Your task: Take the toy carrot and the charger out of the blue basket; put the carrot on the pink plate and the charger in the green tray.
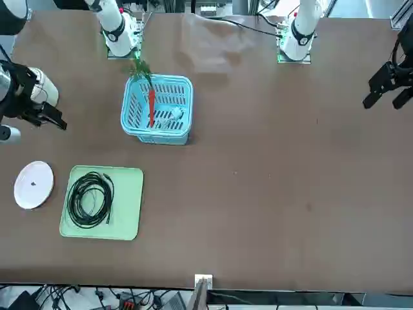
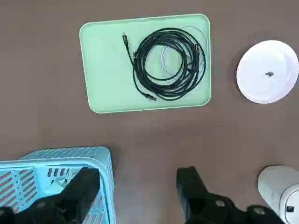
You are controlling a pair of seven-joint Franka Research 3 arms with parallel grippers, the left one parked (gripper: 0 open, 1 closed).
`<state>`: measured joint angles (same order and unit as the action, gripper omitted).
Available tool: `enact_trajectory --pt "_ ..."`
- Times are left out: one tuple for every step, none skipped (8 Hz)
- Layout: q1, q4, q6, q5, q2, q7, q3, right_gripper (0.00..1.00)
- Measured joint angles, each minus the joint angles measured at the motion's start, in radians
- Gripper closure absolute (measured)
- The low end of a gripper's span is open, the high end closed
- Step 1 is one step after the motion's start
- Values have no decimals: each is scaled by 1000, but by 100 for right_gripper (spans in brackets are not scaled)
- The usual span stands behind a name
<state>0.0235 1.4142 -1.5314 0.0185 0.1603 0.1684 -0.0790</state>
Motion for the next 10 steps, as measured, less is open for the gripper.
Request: enact_trajectory --pt "0 -1 16 0 -2 0 0 0" --pt "0 -3 34 0 -8 0 0 0" --pt "0 -3 38 0 -13 0 0 0" --pt "0 -3 39 0 -13 0 0 0" --pt "0 0 41 0 -8 0 0 0" --pt "-1 3 42 0 1 0 -1 0" --pt "-1 7 47 0 12 0 -1 0" --pt "-1 22 58 -1 18 0 -2 0" --pt "-4 64 64 -5 14 0 -5 0" --pt "-17 133 36 -7 -3 0 -9 0"
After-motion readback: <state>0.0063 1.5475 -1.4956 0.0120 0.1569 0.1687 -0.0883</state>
